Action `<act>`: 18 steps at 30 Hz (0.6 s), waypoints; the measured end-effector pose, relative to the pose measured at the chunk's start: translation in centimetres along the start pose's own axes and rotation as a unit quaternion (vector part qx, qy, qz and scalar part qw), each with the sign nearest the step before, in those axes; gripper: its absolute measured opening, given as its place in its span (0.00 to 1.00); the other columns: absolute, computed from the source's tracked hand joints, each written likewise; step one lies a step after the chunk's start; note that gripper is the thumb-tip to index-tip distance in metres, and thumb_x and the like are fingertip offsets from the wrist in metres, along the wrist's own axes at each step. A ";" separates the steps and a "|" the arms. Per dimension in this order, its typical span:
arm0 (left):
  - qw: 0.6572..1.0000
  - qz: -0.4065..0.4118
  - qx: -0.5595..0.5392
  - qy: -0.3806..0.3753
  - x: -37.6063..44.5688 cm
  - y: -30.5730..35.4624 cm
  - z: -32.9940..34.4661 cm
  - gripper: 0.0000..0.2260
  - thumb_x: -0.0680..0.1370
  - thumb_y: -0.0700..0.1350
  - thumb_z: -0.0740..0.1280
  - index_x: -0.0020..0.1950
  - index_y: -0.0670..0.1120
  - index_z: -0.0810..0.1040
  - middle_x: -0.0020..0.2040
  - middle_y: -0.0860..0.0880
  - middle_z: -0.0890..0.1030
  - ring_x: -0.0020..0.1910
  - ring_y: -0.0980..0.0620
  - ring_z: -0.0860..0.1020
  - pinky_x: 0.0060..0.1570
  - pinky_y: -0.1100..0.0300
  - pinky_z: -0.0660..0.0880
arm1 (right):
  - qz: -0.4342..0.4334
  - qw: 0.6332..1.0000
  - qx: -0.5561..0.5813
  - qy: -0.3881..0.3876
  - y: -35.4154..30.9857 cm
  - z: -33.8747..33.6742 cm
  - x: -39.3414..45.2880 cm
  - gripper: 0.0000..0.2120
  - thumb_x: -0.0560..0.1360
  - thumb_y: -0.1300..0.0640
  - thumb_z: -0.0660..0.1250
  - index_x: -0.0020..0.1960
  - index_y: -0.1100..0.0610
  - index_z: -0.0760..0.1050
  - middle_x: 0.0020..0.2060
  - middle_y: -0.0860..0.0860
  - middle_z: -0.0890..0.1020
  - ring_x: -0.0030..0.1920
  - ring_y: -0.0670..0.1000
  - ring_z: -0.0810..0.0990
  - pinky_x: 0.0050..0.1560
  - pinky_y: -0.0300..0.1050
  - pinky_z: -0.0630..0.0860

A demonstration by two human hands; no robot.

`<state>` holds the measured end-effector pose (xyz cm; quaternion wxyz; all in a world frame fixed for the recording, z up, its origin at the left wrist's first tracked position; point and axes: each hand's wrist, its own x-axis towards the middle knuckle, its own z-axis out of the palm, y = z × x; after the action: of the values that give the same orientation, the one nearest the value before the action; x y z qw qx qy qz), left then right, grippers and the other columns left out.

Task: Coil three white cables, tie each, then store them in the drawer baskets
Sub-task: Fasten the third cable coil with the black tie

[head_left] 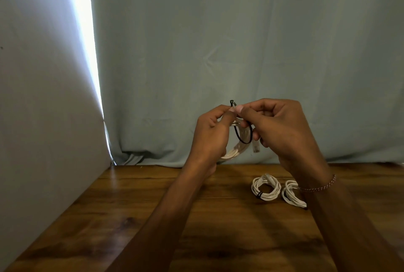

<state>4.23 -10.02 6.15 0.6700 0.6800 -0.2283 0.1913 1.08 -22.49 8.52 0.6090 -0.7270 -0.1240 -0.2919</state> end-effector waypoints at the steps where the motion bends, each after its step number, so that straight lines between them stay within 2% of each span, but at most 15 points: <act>1: 1.000 0.008 0.001 0.002 0.0 0.0 0.0 0.11 0.85 0.48 0.61 0.45 0.51 0.80 0.23 0.61 0.73 0.24 0.63 0.72 0.29 0.64 0.64 | 0.010 1.000 0.006 -0.004 0.0 0.0 0.0 0.06 0.75 0.53 0.75 0.45 0.56 0.86 0.32 0.51 0.86 0.23 0.42 0.75 0.23 0.31 0.68; 7: 0.998 0.053 0.020 0.008 -0.1 -0.1 0.2 0.10 0.85 0.47 0.61 0.51 0.51 0.82 0.28 0.62 0.77 0.27 0.66 0.74 0.28 0.73 0.66 | 0.058 0.997 0.036 -0.025 -0.1 -0.5 0.3 0.07 0.75 0.51 0.74 0.46 0.54 0.87 0.33 0.50 0.85 0.24 0.42 0.72 0.24 0.34 0.66; 9: 0.998 0.063 0.024 0.008 -0.1 -0.1 0.3 0.10 0.85 0.47 0.62 0.52 0.51 0.83 0.34 0.60 0.82 0.33 0.66 0.78 0.32 0.73 0.70 | 0.064 0.997 0.040 -0.028 -0.1 -0.6 0.4 0.07 0.76 0.51 0.73 0.46 0.54 0.87 0.32 0.49 0.84 0.24 0.42 0.71 0.24 0.34 0.66; 12: 0.996 0.077 0.036 0.009 0.1 -0.4 0.3 0.10 0.85 0.47 0.62 0.54 0.50 0.84 0.45 0.57 0.86 0.48 0.63 0.82 0.45 0.72 0.75 | 0.081 0.995 0.052 -0.041 0.0 -0.7 0.5 0.08 0.75 0.52 0.73 0.47 0.56 0.87 0.31 0.49 0.83 0.24 0.42 0.70 0.23 0.34 0.64; 14: 0.995 0.087 0.053 0.013 0.3 -0.6 0.3 0.10 0.85 0.47 0.62 0.54 0.49 0.84 0.46 0.55 0.86 0.49 0.61 0.82 0.46 0.70 0.75 | 0.091 0.993 0.062 -0.044 0.0 -0.8 0.6 0.08 0.76 0.52 0.73 0.47 0.57 0.86 0.32 0.49 0.82 0.24 0.42 0.70 0.23 0.34 0.64; 18: 0.988 0.114 0.107 0.012 0.3 -1.0 0.4 0.11 0.85 0.49 0.62 0.54 0.49 0.83 0.45 0.53 0.86 0.47 0.57 0.83 0.49 0.57 0.79 | 0.096 0.992 0.075 -0.037 0.2 -0.8 0.7 0.09 0.76 0.52 0.73 0.46 0.59 0.85 0.32 0.49 0.83 0.25 0.43 0.71 0.23 0.34 0.65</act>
<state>5.04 -10.40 5.46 0.5701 0.7150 -0.2740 0.2979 1.54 -23.45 8.89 0.6821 -0.6980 -0.0981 -0.1945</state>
